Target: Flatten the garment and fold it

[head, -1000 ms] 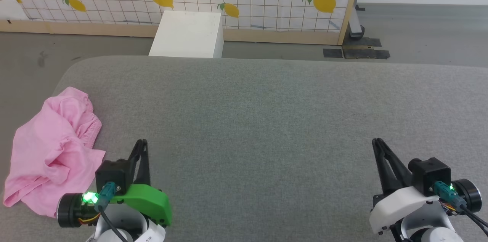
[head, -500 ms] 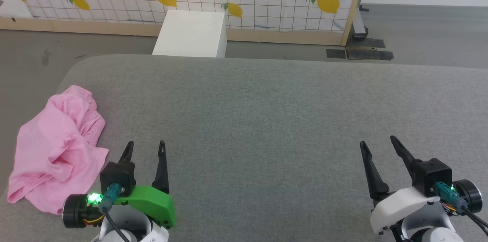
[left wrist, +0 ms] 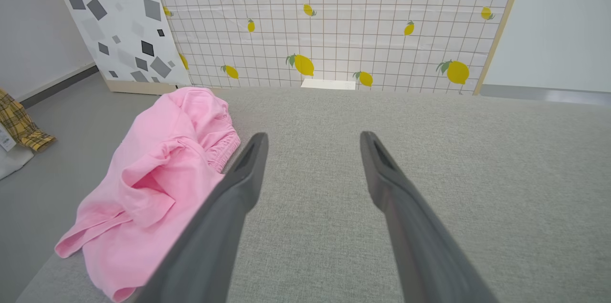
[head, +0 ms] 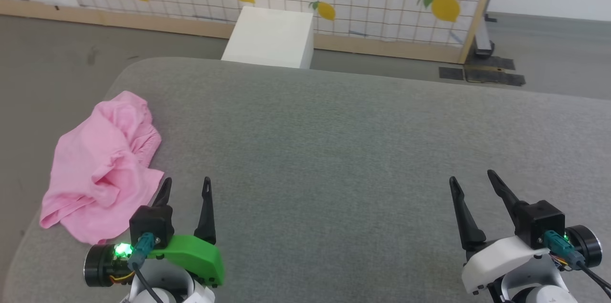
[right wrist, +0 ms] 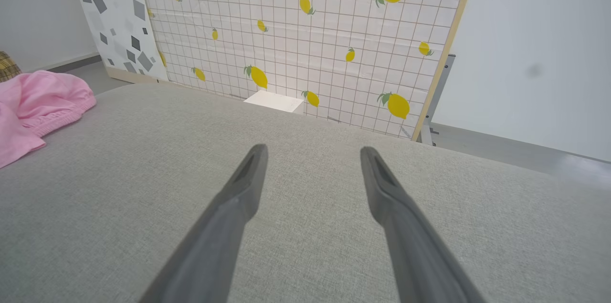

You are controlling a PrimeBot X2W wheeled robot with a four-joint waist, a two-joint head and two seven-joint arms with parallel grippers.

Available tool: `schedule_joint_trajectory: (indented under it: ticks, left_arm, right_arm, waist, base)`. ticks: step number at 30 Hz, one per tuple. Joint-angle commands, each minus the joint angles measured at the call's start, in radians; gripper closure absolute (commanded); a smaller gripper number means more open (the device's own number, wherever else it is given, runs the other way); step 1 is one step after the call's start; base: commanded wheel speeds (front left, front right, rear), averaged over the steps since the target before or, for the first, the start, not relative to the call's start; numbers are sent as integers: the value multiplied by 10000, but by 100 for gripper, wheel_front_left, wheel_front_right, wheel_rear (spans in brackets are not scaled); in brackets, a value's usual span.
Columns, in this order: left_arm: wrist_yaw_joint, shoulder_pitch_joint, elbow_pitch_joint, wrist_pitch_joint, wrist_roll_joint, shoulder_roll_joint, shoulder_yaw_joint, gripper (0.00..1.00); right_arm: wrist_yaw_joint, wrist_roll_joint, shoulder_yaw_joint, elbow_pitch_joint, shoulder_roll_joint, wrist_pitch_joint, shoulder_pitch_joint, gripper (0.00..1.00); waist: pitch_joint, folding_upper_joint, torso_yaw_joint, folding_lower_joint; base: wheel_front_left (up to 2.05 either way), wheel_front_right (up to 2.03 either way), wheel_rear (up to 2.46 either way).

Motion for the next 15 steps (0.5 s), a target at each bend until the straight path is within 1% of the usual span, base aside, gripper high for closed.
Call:
schedule_joint_trajectory:
  ticks: [1, 15]
  left_arm:
    - [58, -175, 40, -121, -97, 64, -45, 0]
    - [268, -127, 68, -410, -327, 157, -122, 0]
  right_arm:
    - [-4, 25, 22, 38, 7, -103, -91, 0]
    - [-6, 4, 176, 115, 10, -284, -198, 0]
  waist:
    - [8, 0, 282, 0]
    - [48, 0, 1422, 0]
  base:
    - [0, 0, 0]
    - [0, 0, 0]
